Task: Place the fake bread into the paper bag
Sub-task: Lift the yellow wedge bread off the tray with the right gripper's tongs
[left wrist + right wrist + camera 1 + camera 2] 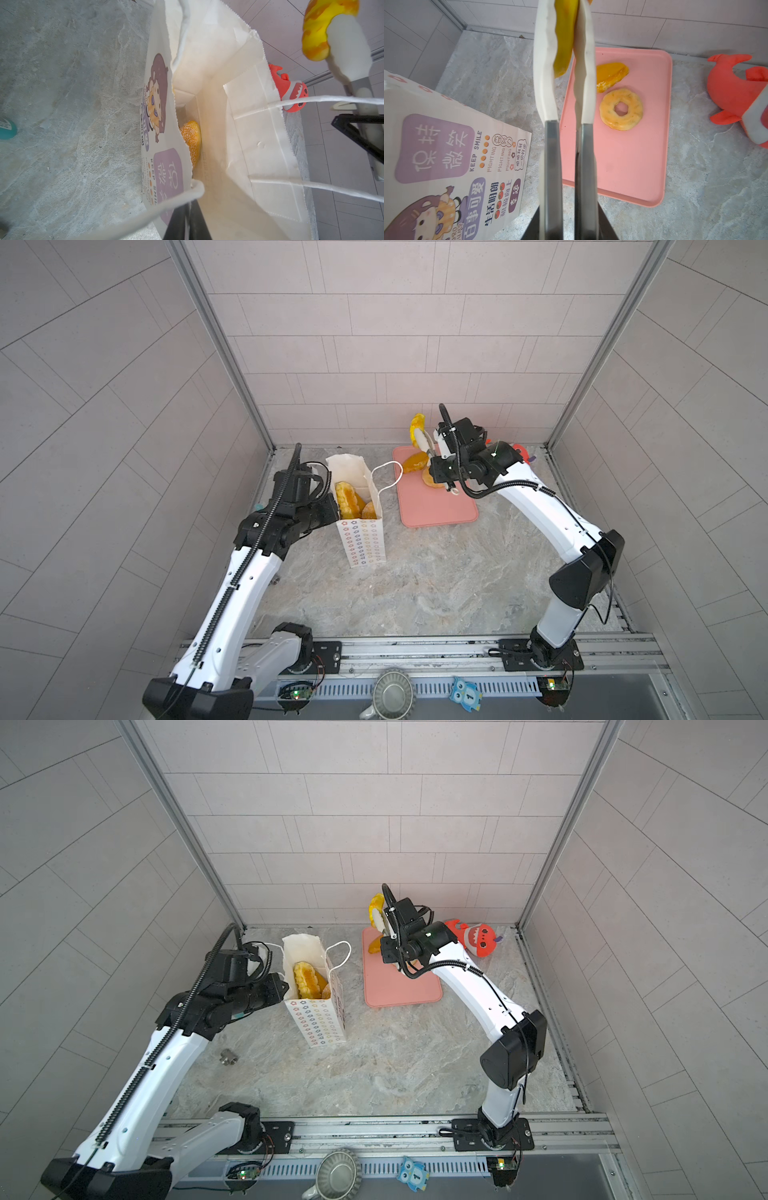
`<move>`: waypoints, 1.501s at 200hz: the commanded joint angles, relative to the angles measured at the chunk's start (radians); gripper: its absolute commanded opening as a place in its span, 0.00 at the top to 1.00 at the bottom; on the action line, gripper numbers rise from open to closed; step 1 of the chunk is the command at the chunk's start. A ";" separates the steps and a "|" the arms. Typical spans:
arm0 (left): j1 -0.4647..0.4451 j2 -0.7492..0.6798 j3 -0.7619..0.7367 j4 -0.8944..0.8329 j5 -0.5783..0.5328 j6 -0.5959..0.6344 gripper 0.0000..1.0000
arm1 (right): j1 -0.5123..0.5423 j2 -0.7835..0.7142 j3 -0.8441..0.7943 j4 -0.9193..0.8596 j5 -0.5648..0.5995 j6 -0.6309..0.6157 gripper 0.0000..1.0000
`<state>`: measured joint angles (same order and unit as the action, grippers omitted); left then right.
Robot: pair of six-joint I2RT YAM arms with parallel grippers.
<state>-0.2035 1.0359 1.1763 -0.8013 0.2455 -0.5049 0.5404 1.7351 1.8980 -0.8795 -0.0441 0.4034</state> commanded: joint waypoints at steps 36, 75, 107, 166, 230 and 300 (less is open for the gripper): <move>-0.001 -0.004 0.008 0.000 -0.001 0.001 0.89 | -0.002 -0.079 0.014 0.018 0.018 -0.005 0.69; -0.002 -0.003 0.007 -0.001 -0.001 0.001 0.89 | -0.002 -0.109 -0.008 0.019 0.013 -0.003 0.69; -0.002 -0.002 0.008 0.001 0.000 0.000 0.89 | -0.001 -0.146 -0.026 0.013 0.006 -0.003 0.69; -0.001 0.003 0.014 0.003 -0.001 -0.002 0.89 | 0.006 -0.223 -0.067 -0.007 0.011 -0.008 0.69; -0.002 0.004 0.017 0.003 0.001 -0.004 0.90 | 0.025 -0.298 -0.074 -0.034 0.015 -0.015 0.68; -0.002 -0.005 0.017 0.000 0.000 -0.013 0.90 | 0.077 -0.368 -0.066 -0.048 0.050 -0.037 0.67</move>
<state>-0.2035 1.0374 1.1763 -0.7986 0.2459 -0.5087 0.6018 1.4117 1.8187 -0.9386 -0.0299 0.3832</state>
